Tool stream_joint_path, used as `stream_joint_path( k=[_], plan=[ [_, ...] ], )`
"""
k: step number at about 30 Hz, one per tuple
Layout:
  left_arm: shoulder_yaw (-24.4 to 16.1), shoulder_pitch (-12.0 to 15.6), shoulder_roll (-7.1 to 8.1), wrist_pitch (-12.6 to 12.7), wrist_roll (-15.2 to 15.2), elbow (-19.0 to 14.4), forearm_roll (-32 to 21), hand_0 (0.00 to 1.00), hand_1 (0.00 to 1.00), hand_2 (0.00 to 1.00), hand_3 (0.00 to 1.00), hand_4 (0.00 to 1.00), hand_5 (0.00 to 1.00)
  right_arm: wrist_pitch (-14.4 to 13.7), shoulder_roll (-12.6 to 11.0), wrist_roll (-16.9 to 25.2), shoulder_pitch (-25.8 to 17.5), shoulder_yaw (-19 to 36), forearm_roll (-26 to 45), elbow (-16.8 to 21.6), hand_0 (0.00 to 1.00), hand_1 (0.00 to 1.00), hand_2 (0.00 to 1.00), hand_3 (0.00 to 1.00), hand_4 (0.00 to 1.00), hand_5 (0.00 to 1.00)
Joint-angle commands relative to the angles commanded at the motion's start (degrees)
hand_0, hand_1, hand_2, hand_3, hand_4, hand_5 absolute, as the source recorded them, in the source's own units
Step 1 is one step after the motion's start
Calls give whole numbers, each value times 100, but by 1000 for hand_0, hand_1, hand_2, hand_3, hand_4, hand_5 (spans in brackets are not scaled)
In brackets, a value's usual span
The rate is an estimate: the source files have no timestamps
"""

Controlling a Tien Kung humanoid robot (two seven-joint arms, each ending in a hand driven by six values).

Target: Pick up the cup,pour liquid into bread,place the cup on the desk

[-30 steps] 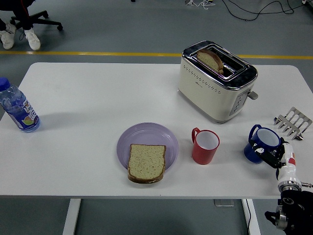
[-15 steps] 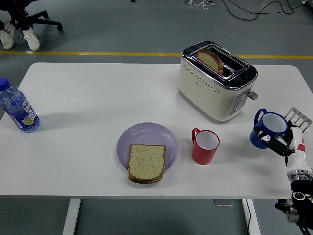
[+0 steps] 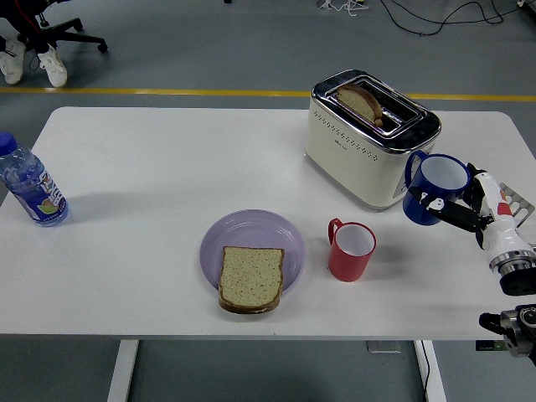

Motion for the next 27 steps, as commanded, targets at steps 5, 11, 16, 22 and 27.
stream_joint_path(
  k=[5,11,16,22,27],
  plan=[
    [-22,-8,-6,0,6,0,25,625,564,615,557,371,995,15,107,-42,215,-164,77,44,257,93,354,492,866,2],
    [8,-16,-12,1,0,0,-25,625,564,615,556,373,995,-89,244,-88,677,-612,211,-113,261,97,357,494,864,2],
    [5,-20,-9,0,-2,0,-34,625,564,615,556,373,995,-148,297,-177,1009,-952,244,-221,279,103,364,503,852,2],
    [-13,-17,-8,0,4,0,-16,627,565,614,555,373,989,-291,409,-348,1471,-1415,176,-452,281,104,363,503,853,2],
    [-26,-6,-8,1,7,0,-3,628,566,614,555,373,989,-363,526,-505,1814,-1730,114,-722,282,104,364,501,853,2]
  ],
)
